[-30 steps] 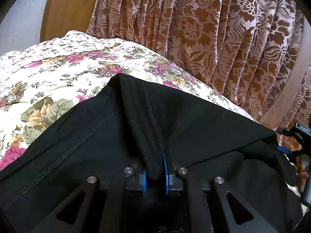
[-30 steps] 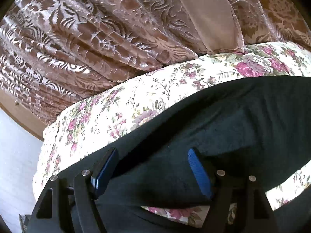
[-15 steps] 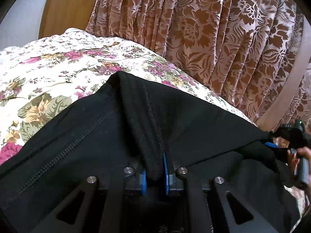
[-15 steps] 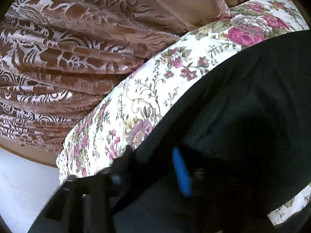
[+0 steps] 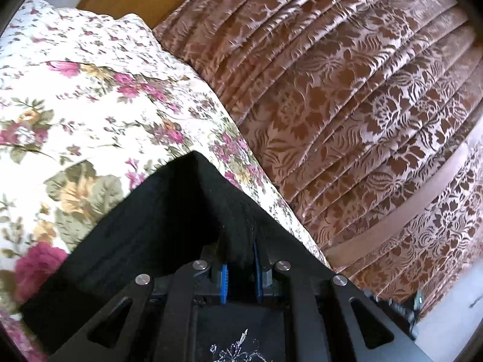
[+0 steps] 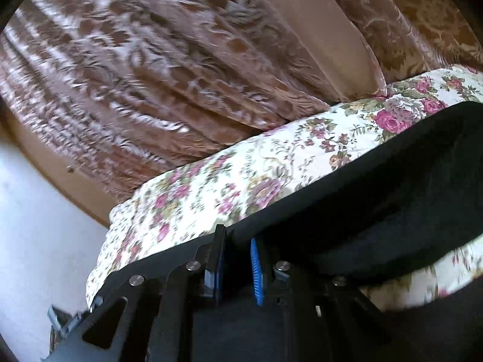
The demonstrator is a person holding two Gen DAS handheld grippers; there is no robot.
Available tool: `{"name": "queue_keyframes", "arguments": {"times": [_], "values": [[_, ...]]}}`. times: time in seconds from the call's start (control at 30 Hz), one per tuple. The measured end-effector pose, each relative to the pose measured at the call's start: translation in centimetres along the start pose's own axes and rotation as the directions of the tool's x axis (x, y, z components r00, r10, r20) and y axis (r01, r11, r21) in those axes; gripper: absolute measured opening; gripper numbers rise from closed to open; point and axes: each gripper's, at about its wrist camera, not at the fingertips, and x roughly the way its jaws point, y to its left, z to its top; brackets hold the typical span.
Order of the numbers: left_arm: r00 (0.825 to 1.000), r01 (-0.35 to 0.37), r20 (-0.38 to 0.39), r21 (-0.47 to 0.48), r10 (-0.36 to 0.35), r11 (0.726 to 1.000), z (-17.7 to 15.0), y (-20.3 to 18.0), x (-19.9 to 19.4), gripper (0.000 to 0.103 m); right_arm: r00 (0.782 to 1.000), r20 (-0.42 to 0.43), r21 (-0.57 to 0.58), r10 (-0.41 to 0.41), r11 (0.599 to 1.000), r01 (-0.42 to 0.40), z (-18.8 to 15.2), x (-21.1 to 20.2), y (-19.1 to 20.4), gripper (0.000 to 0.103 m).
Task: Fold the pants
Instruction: 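Lift the pants with both grippers and fold them over again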
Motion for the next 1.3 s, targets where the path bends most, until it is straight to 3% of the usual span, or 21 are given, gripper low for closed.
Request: {"name": "queue_keyframes", "arguments": {"times": [0.2, 0.37, 0.53, 0.63, 0.67, 0.73, 0.77, 0.8, 0.97, 1.0, 1.07, 1.1, 1.17, 1.3], "values": [[0.999, -0.008, 0.031, -0.006, 0.008, 1.000, 0.5, 1.2, -2.6, 0.013, 0.998, 0.033, -0.103, 0.048, 0.994, -0.044, -6.1, -4.6, 2.2, 0.015], [0.998, -0.067, 0.001, -0.052, 0.067, 0.996, -0.4, 4.2, -4.3, 0.013, 0.997, 0.059, -0.232, 0.056, 0.972, -0.041, -12.1, -7.6, 4.1, 0.015], [0.992, -0.127, -0.025, -0.094, 0.125, 0.988, -1.5, 6.7, -4.3, 0.013, 1.000, 0.002, -0.273, 0.013, 0.962, -0.012, -17.0, -6.6, 3.6, 0.015], [0.990, -0.144, -0.008, -0.051, 0.144, 0.988, -2.2, 6.5, -4.0, 0.014, 0.997, -0.080, -0.214, -0.008, 0.977, -0.010, -18.6, -4.4, 1.3, 0.015], [0.989, -0.150, -0.004, -0.037, 0.150, 0.988, -2.5, 6.3, -4.0, 0.017, 0.996, -0.088, -0.168, 0.024, 0.985, -0.039, -18.9, -4.1, 0.4, 0.015], [0.992, -0.124, -0.011, -0.043, 0.124, 0.991, -3.0, 6.1, -4.0, 0.038, 0.994, -0.083, -0.119, 0.072, 0.990, -0.082, -18.7, -4.6, -0.4, 0.018], [0.995, -0.096, -0.009, -0.063, 0.096, 0.993, -3.2, 6.1, -4.1, 0.055, 0.992, -0.089, -0.103, 0.084, 0.990, -0.093, -18.4, -4.7, -0.7, 0.023], [0.998, -0.060, 0.000, -0.089, 0.061, 0.994, -3.4, 6.2, -4.4, 0.064, 0.992, -0.090, -0.091, 0.093, 0.991, -0.101, -18.3, -4.9, -0.8, 0.029], [1.000, -0.031, 0.003, -0.104, 0.031, 0.994, -4.0, 4.9, -4.2, 0.067, 0.992, -0.054, -0.002, 0.110, 0.994, -0.110, -18.3, -6.6, -2.3, 0.031], [0.999, -0.032, 0.002, -0.094, 0.032, 0.995, -4.1, 4.6, -4.0, 0.067, 0.992, -0.047, 0.022, 0.117, 0.993, -0.116, -18.3, -6.8, -2.7, 0.031], [0.997, -0.071, -0.010, -0.063, 0.070, 0.996, -4.2, 4.2, -3.5, 0.053, 0.993, -0.024, 0.074, 0.118, 0.991, -0.116, -18.0, -7.0, -3.3, 0.031], [0.995, -0.099, -0.021, -0.037, 0.098, 0.994, -4.2, 3.9, -3.2, 0.033, 0.993, -0.015, 0.097, 0.115, 0.989, -0.113, -17.8, -7.2, -3.6, 0.031], [0.986, -0.158, -0.049, 0.009, 0.158, 0.987, -4.3, 3.7, -2.6, 0.010, 0.993, 0.007, 0.147, 0.115, 0.982, -0.114, -17.4, -7.3, -4.4, 0.027], [0.991, -0.126, -0.056, -0.036, 0.124, 0.991, -3.7, 4.0, -3.5, 0.007, 0.997, -0.010, 0.108, 0.072, 0.992, -0.070, -16.9, -7.5, -4.3, 0.012]]}}
